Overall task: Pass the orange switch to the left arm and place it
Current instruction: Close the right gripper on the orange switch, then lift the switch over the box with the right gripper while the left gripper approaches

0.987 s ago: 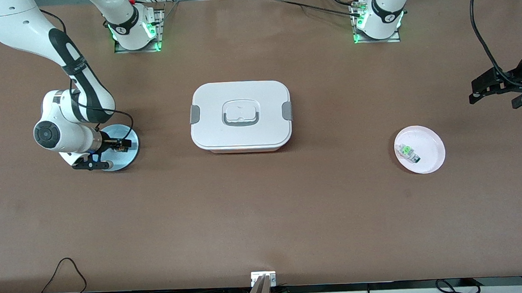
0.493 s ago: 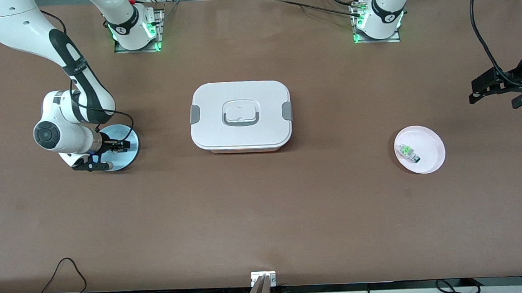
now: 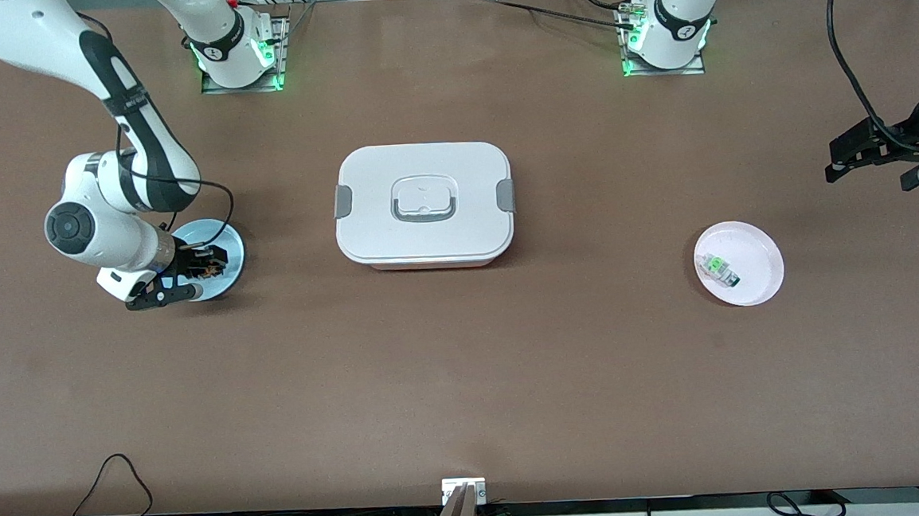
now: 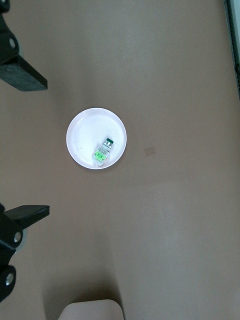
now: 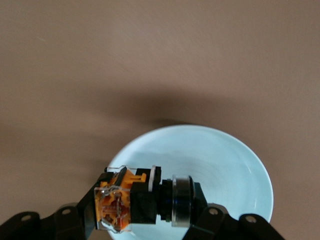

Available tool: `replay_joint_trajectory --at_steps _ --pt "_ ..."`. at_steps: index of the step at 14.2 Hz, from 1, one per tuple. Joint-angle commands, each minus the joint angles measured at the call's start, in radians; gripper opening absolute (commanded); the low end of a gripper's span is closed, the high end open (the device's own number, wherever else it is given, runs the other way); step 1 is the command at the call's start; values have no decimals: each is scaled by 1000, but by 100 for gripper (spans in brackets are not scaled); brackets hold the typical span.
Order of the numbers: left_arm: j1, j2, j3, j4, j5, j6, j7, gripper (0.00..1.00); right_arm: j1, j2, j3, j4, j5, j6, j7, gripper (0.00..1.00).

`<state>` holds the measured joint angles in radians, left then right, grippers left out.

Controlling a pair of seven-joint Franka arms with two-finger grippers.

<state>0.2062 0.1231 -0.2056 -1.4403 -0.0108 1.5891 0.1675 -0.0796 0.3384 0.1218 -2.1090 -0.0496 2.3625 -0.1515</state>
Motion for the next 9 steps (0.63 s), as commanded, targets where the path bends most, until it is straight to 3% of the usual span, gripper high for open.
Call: replay_joint_trajectory --at_steps 1,3,7,9 --pt "5 -16 -9 -9 17 -9 6 100 -3 -105 77 1 19 -64 -31 0" --pt "4 -11 -9 -9 15 -8 10 100 -3 -125 131 52 89 -142 -33 0" --pt "-8 1 -11 -49 3 -8 7 100 -3 -141 240 185 327 -279 -37 0" --pt "-10 10 -11 -60 -9 -1 14 100 -3 -141 294 236 376 -292 -36 0"
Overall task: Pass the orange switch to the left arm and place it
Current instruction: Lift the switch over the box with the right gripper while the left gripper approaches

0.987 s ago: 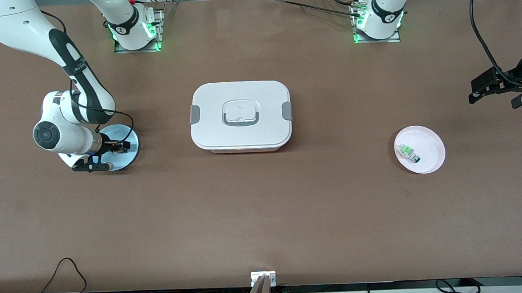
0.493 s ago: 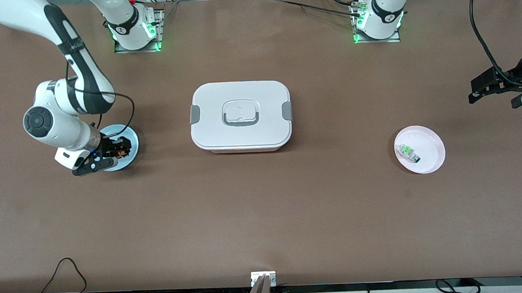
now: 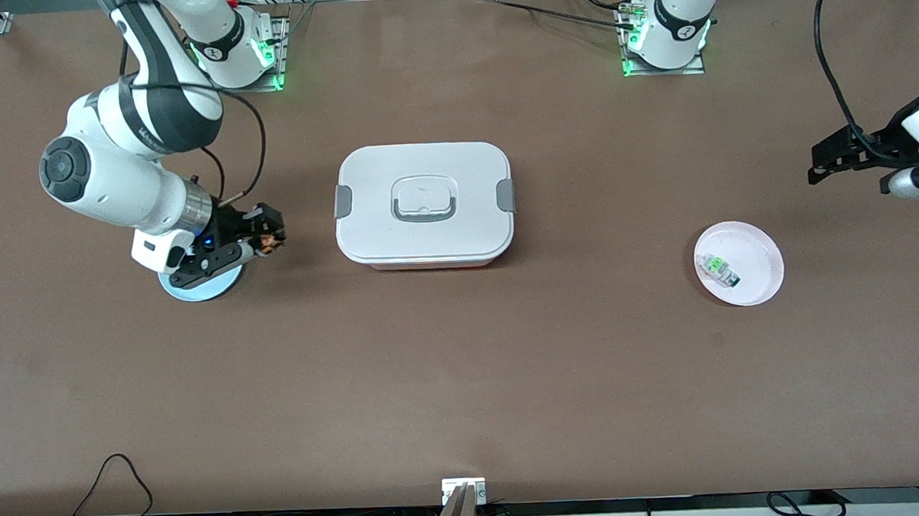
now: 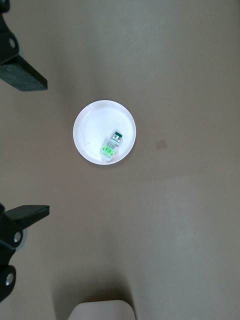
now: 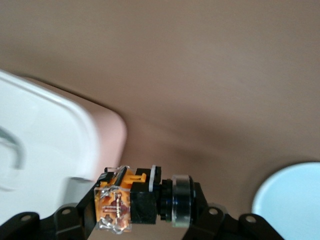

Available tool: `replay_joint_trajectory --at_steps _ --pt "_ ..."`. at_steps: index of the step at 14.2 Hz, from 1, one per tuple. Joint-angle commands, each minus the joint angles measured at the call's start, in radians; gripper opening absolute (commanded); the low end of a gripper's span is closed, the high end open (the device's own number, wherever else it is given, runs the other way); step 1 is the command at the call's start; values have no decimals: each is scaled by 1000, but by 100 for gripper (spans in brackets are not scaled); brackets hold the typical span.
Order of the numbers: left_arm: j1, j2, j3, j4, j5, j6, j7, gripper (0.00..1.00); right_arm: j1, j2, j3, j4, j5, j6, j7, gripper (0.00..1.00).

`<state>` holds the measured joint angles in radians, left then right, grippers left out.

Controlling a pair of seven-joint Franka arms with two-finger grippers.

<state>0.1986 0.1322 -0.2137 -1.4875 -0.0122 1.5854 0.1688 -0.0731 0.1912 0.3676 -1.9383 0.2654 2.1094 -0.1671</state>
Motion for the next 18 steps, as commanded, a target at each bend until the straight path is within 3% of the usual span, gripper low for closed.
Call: replay_joint_trajectory --at_steps 1,5,8,11,15,18 --pt "-2 10 -1 -36 -9 2 12 100 -10 7 71 88 81 -39 -20 0" --pt "18 18 10 -59 -73 -57 59 100 -10 17 186 176 216 -23 -28 0" --pt "56 38 22 -76 -306 -119 78 100 -8 34 266 220 297 -3 -31 0" --pt "68 60 25 -128 -529 -140 70 100 12 46 347 220 371 114 -42 0" --pt "88 78 27 -298 -892 -137 60 100 130 105 347 225 399 317 -31 0" --pt "88 76 27 -371 -1076 -137 -62 100 235 175 347 266 400 489 10 0"
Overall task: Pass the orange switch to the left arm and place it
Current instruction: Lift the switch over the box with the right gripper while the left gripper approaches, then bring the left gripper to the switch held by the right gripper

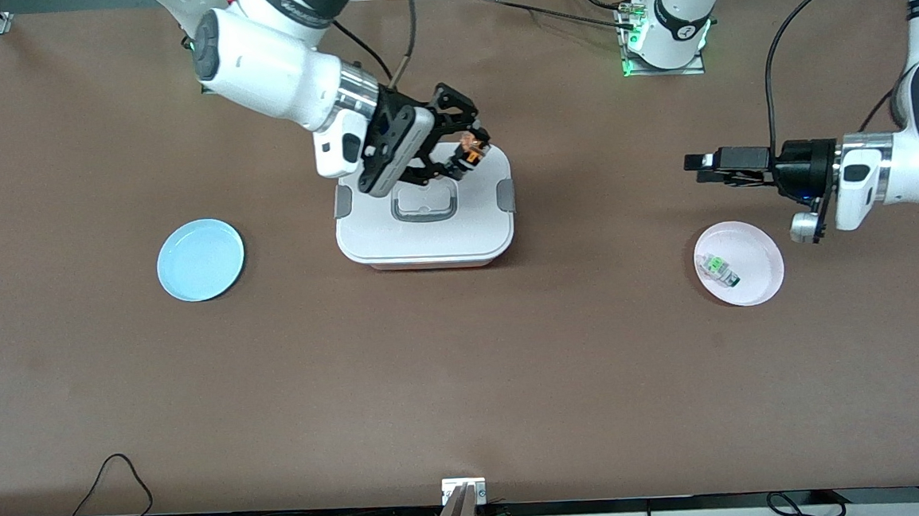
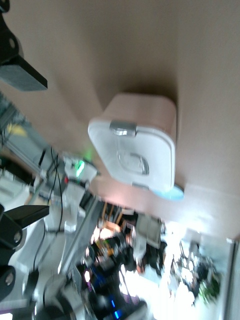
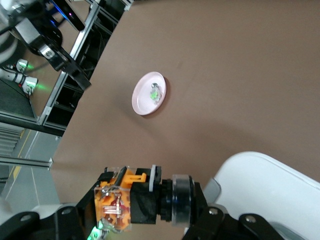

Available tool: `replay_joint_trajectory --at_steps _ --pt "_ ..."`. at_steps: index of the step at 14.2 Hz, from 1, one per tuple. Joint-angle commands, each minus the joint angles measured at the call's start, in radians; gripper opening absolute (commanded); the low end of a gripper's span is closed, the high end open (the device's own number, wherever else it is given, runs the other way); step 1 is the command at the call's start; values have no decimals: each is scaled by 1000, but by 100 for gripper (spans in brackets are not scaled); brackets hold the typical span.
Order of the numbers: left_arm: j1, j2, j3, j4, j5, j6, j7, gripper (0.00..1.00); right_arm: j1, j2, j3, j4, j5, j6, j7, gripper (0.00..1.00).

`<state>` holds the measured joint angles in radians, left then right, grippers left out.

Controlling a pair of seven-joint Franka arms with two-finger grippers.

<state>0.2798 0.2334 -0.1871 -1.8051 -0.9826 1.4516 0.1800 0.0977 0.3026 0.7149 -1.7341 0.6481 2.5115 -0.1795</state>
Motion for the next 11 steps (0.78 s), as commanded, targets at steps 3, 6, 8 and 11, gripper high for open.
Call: replay_joint_trajectory --at_steps 3,6,8,11 --pt "3 -26 0 -150 -249 1 -100 100 167 124 0 116 16 252 113 0" --pt "-4 -29 -12 -221 -347 16 -143 100 230 154 -2 114 19 406 159 0" --pt "-4 -54 -31 -229 -393 16 -296 100 238 156 0 114 19 431 175 0" --pt "-31 -91 -66 -229 -410 51 -446 100 237 158 -2 113 16 431 166 0"
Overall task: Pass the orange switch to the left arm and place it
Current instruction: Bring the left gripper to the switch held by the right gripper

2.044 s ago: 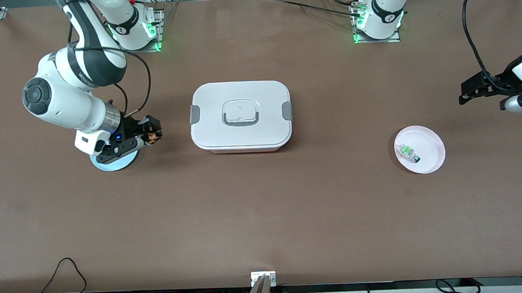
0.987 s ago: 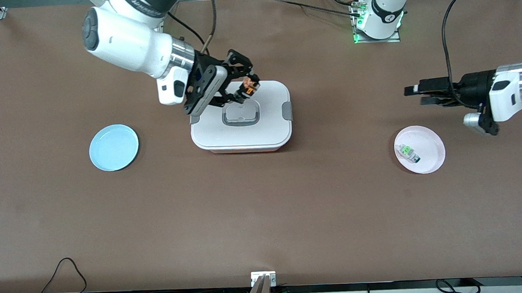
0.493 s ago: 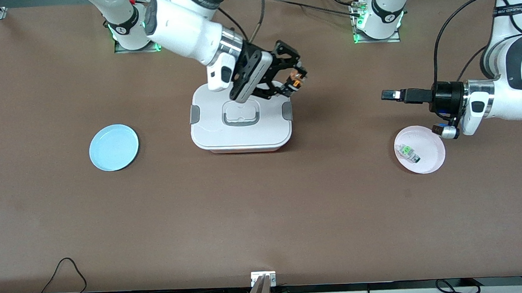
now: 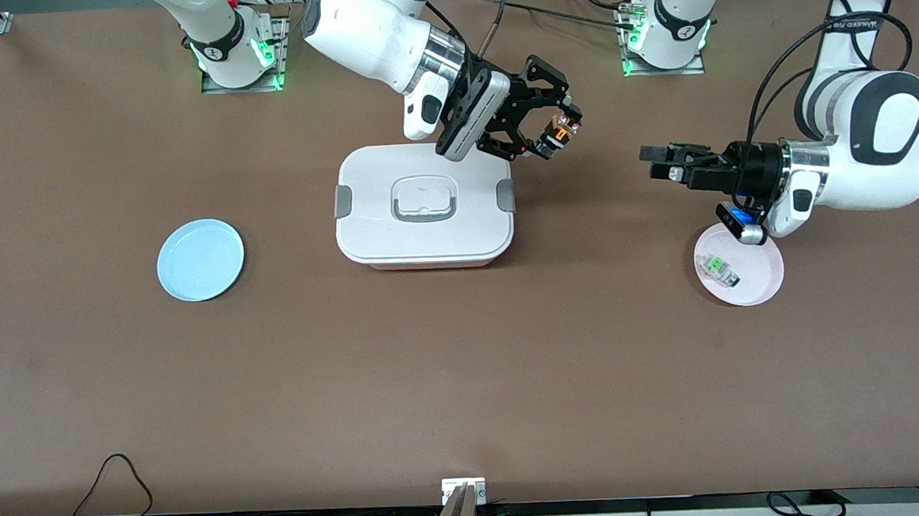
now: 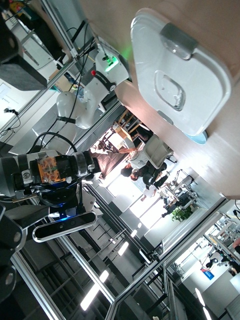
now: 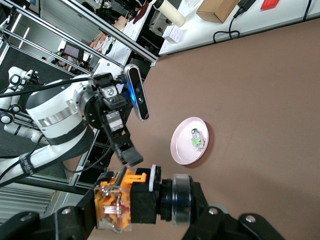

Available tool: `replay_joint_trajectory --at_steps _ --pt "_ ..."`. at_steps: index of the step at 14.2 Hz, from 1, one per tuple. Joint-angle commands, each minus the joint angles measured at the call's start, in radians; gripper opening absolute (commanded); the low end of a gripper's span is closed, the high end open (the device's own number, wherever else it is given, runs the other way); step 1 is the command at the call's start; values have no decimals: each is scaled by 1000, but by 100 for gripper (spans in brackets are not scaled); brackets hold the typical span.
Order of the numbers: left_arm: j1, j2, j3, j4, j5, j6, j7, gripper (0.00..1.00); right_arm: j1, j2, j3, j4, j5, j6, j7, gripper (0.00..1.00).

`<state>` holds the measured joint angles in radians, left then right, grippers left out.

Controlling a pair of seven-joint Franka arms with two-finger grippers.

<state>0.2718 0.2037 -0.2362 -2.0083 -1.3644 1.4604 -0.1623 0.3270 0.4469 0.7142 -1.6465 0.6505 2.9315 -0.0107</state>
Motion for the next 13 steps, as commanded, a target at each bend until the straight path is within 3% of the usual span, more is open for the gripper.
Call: replay_joint_trajectory --at_steps 1,5,8,13 --pt "-40 -72 -25 -26 -28 72 -159 100 7 13 -1 25 14 9 -5 0" --pt "-57 -89 -83 -26 -35 155 -216 100 9 15 -1 25 14 9 0 0" --pt "-59 -89 -123 -26 -102 215 -281 100 10 15 -1 25 14 9 -2 0" --pt "-79 -89 -135 -27 -130 241 -284 100 13 15 -1 20 14 9 -3 0"
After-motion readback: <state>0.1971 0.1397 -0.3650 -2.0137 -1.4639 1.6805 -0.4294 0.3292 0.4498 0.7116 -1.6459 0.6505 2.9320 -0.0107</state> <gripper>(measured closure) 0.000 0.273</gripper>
